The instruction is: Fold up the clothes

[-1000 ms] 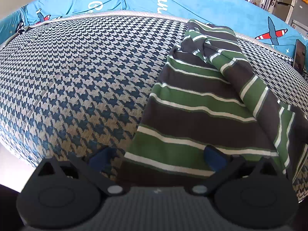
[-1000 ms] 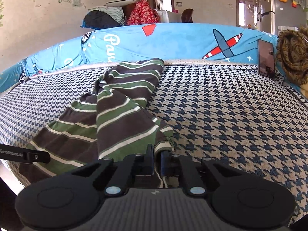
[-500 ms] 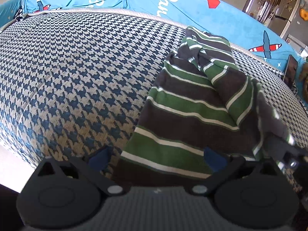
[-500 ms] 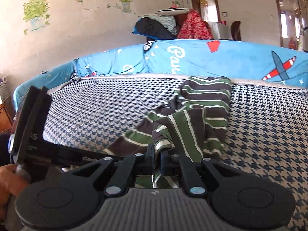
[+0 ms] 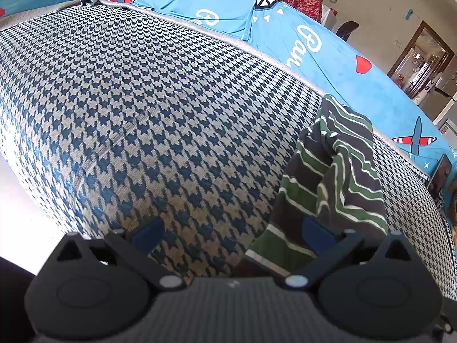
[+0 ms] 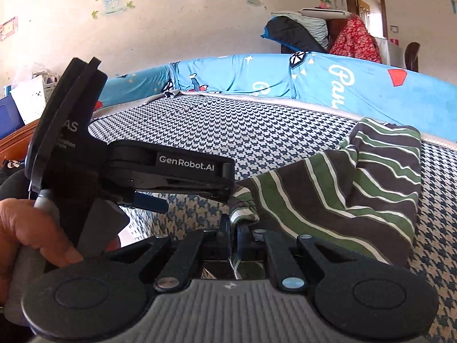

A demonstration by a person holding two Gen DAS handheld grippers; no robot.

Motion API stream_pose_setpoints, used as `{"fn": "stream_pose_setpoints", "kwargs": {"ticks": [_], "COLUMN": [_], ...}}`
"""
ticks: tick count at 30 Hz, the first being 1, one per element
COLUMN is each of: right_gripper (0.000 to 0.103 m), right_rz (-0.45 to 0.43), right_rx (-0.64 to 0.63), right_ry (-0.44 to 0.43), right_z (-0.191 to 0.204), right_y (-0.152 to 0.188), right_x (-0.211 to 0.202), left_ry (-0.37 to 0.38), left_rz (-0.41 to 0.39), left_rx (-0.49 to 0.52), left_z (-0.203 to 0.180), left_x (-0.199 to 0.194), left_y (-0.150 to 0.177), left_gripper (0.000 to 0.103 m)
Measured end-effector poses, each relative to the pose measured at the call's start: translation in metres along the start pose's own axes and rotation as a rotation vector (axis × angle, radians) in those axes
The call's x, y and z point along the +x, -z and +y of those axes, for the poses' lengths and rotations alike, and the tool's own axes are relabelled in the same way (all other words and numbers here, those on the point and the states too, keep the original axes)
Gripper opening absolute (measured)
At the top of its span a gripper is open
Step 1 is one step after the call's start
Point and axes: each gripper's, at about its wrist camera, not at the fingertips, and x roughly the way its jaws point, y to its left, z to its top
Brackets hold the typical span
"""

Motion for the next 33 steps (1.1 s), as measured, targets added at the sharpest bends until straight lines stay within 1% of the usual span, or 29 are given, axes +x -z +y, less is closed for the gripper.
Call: {"fn": "stream_pose_setpoints", "kwargs": {"ticks": [3,5,11,15,18,21,24,28,32,33], "right_gripper": [0.007,0.007,0.007,0.012,0.012,0.012,0.012,0.012,0.012,0.012], "right_rz": [0.036,0.06,0.098,0.123,0.153,0.167,0.166,0.133,0.097,0.102], "right_rx": [-0.034,-0.043,-0.075,-0.085,-0.086,-0.107,-0.089,-0.051,-0.044,-0.032], "right_ry": [0.0,-0.001,-0.011,-0.057,-0.118,-0.133,-0.112,-0.055,0.053,0.08], "right_z": [0.006,0.008,0.015,0.019,0.021,0.023,0.015,-0.001,-0.016,-0.02], "right_y": [0.009,0.015,0.03,0.033,0.037,0.04,0.04,0.039,0.037,0.038], "right_x": [0.011,0.017,0.024,0.027,0.026,0.021,0.013,-0.006,-0.023,-0.024], "left_ry": [-0.014,-0.011,-0.017,-0.031,-0.043,-0.052,-0.051,-0.047,-0.044,-0.044], "left_rz": [-0.003,-0.006,-0.007,-0.007,-0.005,-0.009,-0.009,-0.006,-0.002,0.0], "left_rx": [-0.002,-0.005,0.028,0.032,0.032,0.03,0.026,0.041,0.058,0.061], "left_z": [0.001,0.001,-0.007,-0.007,-0.006,-0.006,-0.007,-0.013,-0.019,-0.021], "left_x": [0.0,0.0,0.004,0.004,0.004,0.003,0.004,0.006,0.009,0.01], "left_y": [0.0,-0.001,0.0,0.001,0.001,0.002,0.002,0.003,0.004,0.004], "left_gripper": [0.103,0.103,0.103,0.103,0.103,0.103,0.103,0.103,0.103,0.103]}}
